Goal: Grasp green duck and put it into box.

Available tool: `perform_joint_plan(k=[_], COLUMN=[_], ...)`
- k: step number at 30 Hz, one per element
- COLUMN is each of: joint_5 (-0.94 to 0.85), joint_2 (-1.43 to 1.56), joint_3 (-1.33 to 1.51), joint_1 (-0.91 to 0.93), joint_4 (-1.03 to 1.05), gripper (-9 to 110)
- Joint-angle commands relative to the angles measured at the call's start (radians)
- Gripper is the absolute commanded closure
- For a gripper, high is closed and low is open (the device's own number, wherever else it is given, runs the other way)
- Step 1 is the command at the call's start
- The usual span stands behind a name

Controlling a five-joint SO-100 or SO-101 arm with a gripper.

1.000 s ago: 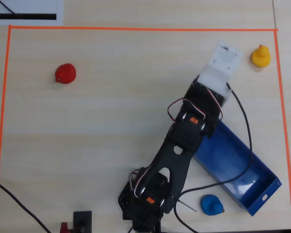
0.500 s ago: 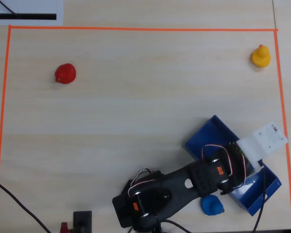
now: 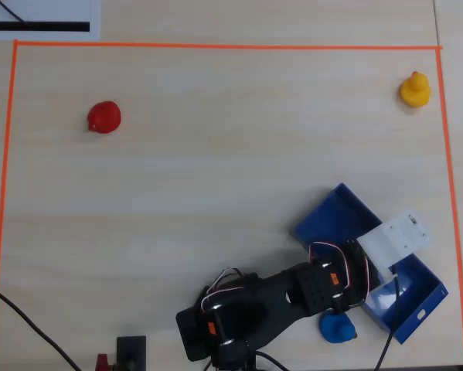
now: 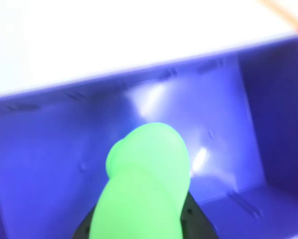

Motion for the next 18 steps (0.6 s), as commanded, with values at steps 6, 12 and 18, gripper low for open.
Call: perform_joint_plan(k=[6,12,18], joint_5=[-0.009,-0.009,-0.009], joint_2=[0.115,0.144,0.141], joint_3=[0.023,0.032,0.014], joint_1=[-0.097,-0.126,-0.149], joint_4=[-0.005,0.005,0.0], gripper=[86,82,80])
